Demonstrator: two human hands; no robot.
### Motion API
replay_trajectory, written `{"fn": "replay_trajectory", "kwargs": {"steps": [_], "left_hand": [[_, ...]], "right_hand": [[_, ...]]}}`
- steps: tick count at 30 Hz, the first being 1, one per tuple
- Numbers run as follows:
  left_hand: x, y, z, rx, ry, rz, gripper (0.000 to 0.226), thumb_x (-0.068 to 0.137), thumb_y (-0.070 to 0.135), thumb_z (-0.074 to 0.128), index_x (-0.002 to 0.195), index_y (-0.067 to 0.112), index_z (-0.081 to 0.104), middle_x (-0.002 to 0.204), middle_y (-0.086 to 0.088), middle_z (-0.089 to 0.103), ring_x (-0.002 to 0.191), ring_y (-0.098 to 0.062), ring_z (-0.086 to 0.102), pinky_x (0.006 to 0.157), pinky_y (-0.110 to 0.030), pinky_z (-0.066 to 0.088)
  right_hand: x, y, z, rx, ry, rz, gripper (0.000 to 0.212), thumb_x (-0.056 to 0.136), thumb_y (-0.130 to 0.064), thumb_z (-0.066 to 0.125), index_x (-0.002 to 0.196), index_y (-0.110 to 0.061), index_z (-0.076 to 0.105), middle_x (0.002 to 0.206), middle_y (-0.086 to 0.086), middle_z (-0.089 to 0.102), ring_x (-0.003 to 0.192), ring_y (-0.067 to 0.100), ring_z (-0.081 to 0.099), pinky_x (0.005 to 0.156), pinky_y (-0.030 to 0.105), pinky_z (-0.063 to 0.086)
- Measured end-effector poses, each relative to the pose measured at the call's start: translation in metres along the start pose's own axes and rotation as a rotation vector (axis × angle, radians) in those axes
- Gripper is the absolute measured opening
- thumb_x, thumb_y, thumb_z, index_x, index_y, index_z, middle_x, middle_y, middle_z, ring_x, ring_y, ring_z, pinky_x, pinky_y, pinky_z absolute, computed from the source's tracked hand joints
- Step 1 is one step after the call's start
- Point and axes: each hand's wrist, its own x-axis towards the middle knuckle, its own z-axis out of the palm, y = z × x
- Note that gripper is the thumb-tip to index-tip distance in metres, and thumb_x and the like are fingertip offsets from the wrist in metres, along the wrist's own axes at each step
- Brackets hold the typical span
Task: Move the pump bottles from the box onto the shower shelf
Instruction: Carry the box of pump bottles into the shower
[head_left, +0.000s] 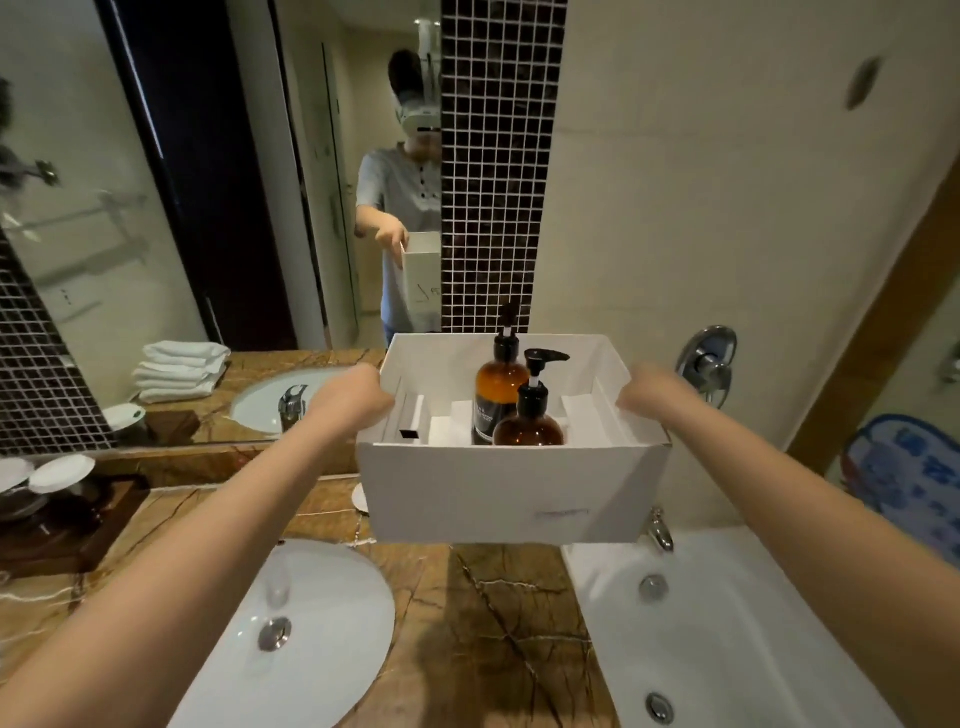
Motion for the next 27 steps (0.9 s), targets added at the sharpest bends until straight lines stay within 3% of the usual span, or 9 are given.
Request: {"fn": "replay_trajectory", "kwargs": {"steps": [3,6,10,16,19,21,27], "left_hand": [[0.001,0.009,-0.01,-0.006,0.03,0.049,0.021,0.079,0.01,0.048,0.06,0.013,0.042,0.062,-0.003,0.047,0.058,-0.02,0.048,0.047,-0.028,0.032],[0.003,0.021,-0.017,0.007,0.003,0.094,0.016,0.079,0.011,0.047,0.063,0.012,0.045,0.064,-0.005,0.052,0.061,-0.022,0.053,0.05,-0.027,0.039],[0.004,0.042,-0.021,0.018,-0.056,0.165,0.017,0.078,0.01,0.048,0.061,0.012,0.043,0.063,-0.004,0.05,0.062,-0.023,0.051,0.05,-0.029,0.036],[-0.005,0.092,-0.017,-0.02,-0.098,0.335,0.017,0.078,0.011,0.047,0.064,0.018,0.042,0.068,0.0,0.05,0.071,-0.022,0.053,0.061,-0.031,0.041],[-0.022,0.119,-0.009,-0.042,-0.132,0.402,0.006,0.08,0.012,0.048,0.076,0.015,0.051,0.073,-0.003,0.054,0.067,-0.018,0.053,0.057,-0.029,0.045],[-0.036,0.137,-0.003,-0.057,-0.152,0.448,0.01,0.08,0.011,0.047,0.088,0.01,0.054,0.08,-0.006,0.059,0.073,-0.021,0.058,0.068,-0.035,0.054],[-0.106,0.204,0.007,-0.161,-0.296,0.578,0.02,0.083,0.005,0.047,0.1,0.0,0.057,0.09,-0.016,0.061,0.089,-0.034,0.064,0.074,-0.037,0.054]], "right_hand": [[-0.008,0.004,-0.017,-0.007,0.009,0.018,0.038,0.088,-0.012,0.045,0.124,-0.003,0.05,0.125,0.017,0.057,0.112,0.035,0.056,0.079,0.032,0.043],[-0.017,0.01,-0.028,0.002,0.038,0.062,0.034,0.088,-0.012,0.047,0.119,-0.001,0.055,0.121,0.018,0.06,0.109,0.035,0.058,0.079,0.034,0.045],[-0.035,0.026,-0.037,0.022,0.051,0.156,0.038,0.09,-0.012,0.048,0.126,0.002,0.051,0.127,0.019,0.056,0.115,0.034,0.055,0.092,0.037,0.045],[-0.079,0.078,-0.054,0.112,0.166,0.281,0.03,0.089,-0.012,0.053,0.116,0.0,0.057,0.112,0.018,0.062,0.095,0.031,0.059,0.07,0.031,0.043],[-0.112,0.105,-0.067,0.122,0.199,0.38,0.027,0.088,-0.012,0.054,0.11,0.001,0.06,0.103,0.016,0.063,0.093,0.031,0.062,0.072,0.034,0.05],[-0.137,0.125,-0.076,0.112,0.227,0.436,0.026,0.087,-0.013,0.054,0.109,-0.001,0.061,0.102,0.015,0.064,0.093,0.03,0.062,0.078,0.037,0.054],[-0.229,0.194,-0.1,0.087,0.355,0.544,0.008,0.08,-0.012,0.058,0.087,-0.01,0.058,0.07,0.003,0.053,0.063,0.017,0.052,0.054,0.026,0.04]]}}
